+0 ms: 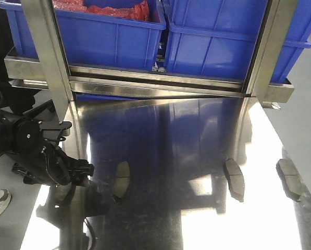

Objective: Move and align brake pads A on conveyor
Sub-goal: 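Close the left gripper on the upright brake pad, then lift the brake pad off the table with the left gripper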

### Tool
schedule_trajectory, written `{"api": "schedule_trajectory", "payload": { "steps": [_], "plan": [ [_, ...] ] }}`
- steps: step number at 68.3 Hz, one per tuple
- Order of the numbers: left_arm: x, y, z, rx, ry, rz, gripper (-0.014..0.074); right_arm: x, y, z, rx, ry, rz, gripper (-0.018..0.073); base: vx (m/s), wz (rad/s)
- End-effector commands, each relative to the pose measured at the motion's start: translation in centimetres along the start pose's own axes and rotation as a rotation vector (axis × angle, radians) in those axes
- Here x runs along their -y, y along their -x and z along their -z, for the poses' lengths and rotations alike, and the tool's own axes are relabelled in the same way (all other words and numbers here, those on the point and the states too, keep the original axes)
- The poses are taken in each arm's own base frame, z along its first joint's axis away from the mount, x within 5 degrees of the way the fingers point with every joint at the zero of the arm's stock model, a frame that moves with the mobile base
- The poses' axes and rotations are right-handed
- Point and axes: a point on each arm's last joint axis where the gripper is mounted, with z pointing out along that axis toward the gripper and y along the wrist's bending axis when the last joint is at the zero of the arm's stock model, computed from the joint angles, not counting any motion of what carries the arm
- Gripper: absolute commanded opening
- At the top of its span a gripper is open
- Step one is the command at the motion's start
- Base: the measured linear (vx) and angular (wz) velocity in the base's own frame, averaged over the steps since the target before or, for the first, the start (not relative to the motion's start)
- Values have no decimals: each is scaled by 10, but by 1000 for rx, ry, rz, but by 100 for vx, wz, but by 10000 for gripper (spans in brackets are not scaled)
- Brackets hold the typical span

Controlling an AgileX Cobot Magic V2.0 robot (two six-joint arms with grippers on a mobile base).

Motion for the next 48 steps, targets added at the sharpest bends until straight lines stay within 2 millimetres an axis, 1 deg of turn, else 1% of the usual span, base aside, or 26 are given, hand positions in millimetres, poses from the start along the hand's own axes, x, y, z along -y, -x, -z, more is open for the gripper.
{"api": "schedule_trajectory", "payload": {
  "steps": [1,8,15,25,39,48],
  "plan": [
    [6,11,18,89,-30,9,585,1,1,0,71,-3,6,-8,0,0],
    [6,10,18,81,-28,8,563,1,1,0,71,-3,6,-8,0,0],
    [6,9,18,70,-26,7,505,1,1,0,71,-3,6,-8,0,0],
    [5,8,18,69,-26,7,390,1,1,0,71,-3,6,-8,0,0],
    [5,7,18,51,-22,-3,200,1,1,0,71,-3,6,-8,0,0],
    [5,7,18,47,-19,-5,94,1,1,0,71,-3,6,-8,0,0]
  ]
}}
